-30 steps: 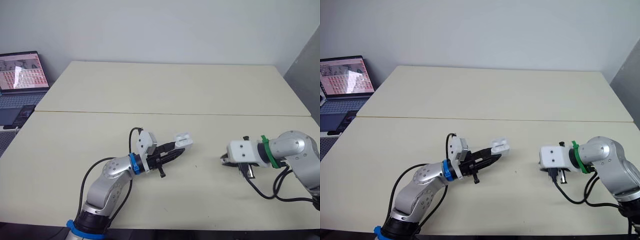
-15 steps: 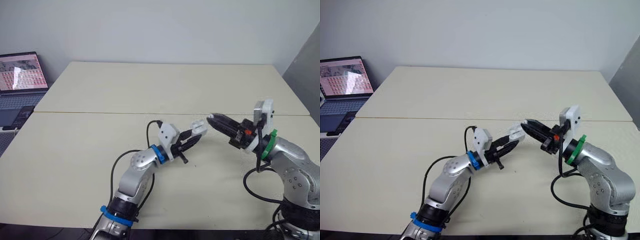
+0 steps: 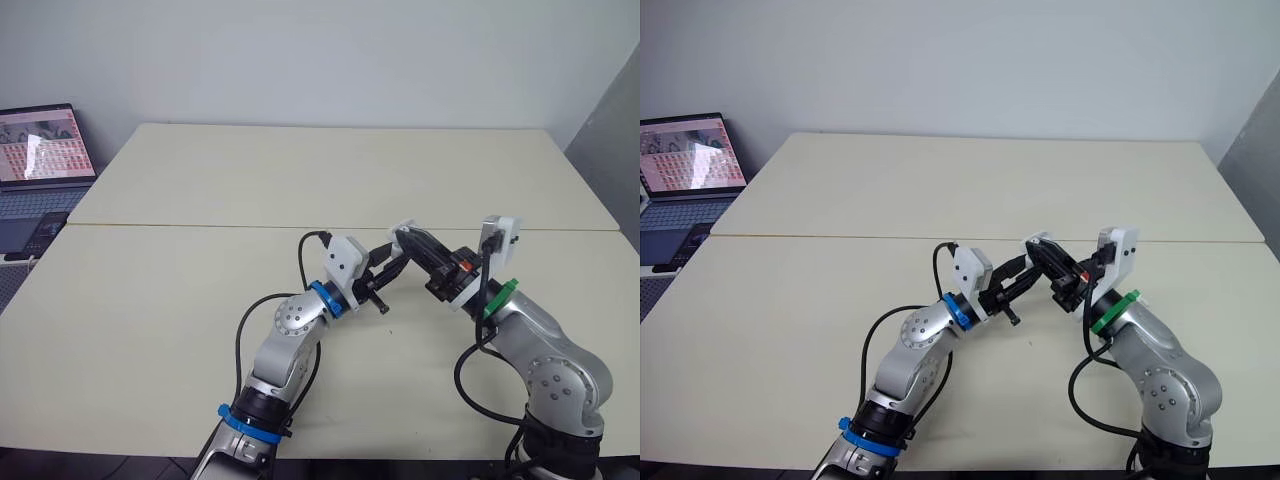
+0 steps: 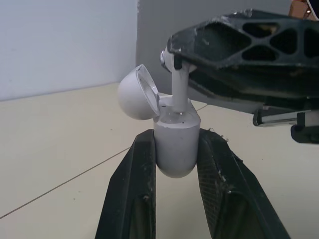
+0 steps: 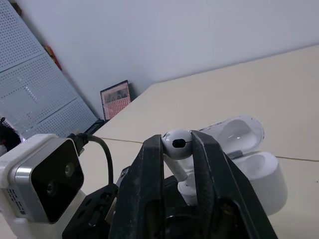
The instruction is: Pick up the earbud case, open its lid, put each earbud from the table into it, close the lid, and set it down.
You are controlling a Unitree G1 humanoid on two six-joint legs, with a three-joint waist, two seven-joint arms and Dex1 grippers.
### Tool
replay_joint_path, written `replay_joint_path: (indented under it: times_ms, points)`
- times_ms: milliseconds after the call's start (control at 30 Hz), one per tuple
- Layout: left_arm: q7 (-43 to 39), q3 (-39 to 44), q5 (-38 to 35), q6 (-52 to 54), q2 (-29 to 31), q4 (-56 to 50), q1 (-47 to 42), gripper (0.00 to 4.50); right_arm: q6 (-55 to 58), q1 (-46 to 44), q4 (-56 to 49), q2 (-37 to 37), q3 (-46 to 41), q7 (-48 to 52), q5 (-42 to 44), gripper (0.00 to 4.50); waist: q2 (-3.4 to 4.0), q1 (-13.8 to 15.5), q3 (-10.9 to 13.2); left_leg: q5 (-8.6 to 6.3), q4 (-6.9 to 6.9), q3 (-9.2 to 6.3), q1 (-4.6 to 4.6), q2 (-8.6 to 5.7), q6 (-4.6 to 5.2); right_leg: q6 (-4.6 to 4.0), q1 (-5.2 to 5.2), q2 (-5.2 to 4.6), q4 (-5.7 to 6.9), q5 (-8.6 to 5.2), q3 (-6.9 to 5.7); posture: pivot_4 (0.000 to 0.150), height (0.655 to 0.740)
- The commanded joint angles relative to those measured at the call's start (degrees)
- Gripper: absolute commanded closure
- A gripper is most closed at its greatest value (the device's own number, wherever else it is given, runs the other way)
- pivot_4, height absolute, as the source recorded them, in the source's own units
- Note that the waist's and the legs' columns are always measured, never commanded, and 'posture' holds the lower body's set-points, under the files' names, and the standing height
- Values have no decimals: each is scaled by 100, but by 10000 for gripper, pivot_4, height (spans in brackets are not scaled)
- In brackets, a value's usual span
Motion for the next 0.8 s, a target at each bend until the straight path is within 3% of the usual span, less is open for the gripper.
replay_joint_path:
  times_ms: [33, 800]
  points:
    - [37, 34, -16, -124, -38, -183, 19, 37186, -276, -1, -88, -21, 81, -87, 55, 40996, 0, -4, 0, 0, 0, 0, 0, 0, 0, 0, 0, 0, 0, 0, 0, 1500, 7400]
    - [16, 5, -147, -62, -59, -379, 168, 37186, -618, 156, 170, -331, 475, -290, 11, 40996, 0, -76, 0, 0, -2, -3, 0, 1, 0, 0, 1, 1, -2, 0, 1, 1500, 7400]
